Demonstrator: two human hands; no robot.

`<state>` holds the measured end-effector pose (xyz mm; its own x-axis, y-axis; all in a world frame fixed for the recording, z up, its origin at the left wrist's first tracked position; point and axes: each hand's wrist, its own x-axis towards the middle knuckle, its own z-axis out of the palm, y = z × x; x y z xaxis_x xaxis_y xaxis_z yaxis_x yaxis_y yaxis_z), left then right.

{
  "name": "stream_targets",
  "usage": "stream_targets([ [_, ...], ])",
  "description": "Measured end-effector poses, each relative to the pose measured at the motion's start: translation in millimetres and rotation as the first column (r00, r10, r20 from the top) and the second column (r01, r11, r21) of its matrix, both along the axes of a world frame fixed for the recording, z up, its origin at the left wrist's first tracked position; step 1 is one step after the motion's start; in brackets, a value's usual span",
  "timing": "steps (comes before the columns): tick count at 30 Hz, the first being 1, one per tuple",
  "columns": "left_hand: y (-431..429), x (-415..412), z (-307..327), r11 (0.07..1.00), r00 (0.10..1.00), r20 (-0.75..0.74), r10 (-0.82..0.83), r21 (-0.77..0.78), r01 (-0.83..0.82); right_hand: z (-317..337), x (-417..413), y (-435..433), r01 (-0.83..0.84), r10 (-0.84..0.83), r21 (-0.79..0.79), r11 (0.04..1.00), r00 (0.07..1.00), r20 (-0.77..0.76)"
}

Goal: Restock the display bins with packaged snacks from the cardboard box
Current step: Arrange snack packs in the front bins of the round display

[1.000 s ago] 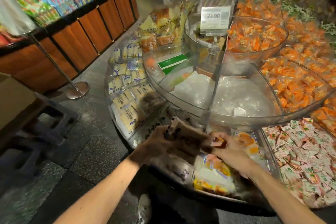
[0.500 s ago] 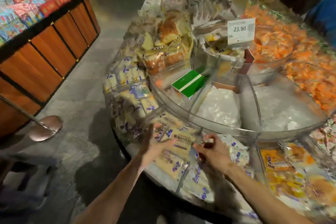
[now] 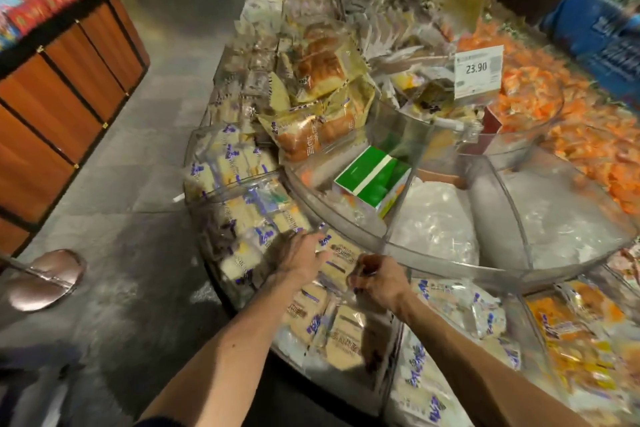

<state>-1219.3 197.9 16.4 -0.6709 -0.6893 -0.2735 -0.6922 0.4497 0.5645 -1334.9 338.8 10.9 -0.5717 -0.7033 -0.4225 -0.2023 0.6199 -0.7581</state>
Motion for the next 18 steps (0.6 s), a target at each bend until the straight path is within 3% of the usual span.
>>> stream_targets([
  [2, -3.4, -0.2, -5.9, 0.990, 0.994, 0.082, -0.071, -0.116, 0.081, 1.3, 0.4, -3.0, 0.025, -0.026, 0.020, 0.999, 0.998, 0.063],
  [4, -6.5, -0.5, -11.2, 0.963, 0.981, 0.154, -0.118, -0.222, 0.151, -3.2, -0.8, -3.6, -0.003, 0.003, 0.028, 1.000, 1.000, 0.005],
  [6, -8.7, -0.6, -14.7, 0.955, 0.968, 0.209, -0.140, -0.228, 0.188, -2.6, -1.6, -3.6, -0.045, 0.047, 0.028, 0.999, 0.997, -0.066],
  [9, -11.1, 1.3, -16.4, 0.958, 0.957, 0.229, -0.179, -0.181, 0.223, -0.4, -2.6, 2.1, -0.088, 0.089, 0.050, 0.995, 0.996, -0.031],
  [10, -10.0, 3.2, -12.2, 0.959, 0.959, 0.215, -0.184, -0.173, 0.223, 0.6, -2.9, 5.7, -0.087, 0.089, 0.046, 0.995, 0.995, -0.037],
  [13, 0.7, 17.7, 11.8, 0.979, 0.993, 0.070, -0.090, -0.177, 0.102, 15.9, 0.2, 19.8, -0.150, 0.166, 0.085, 0.985, 0.954, -0.248],
  [18, 39.3, 94.1, 96.3, 0.982, 0.981, -0.174, 0.083, -0.153, -0.111, 69.5, 45.3, 35.7, -0.488, 0.440, -0.037, 0.872, 0.814, -0.380],
])
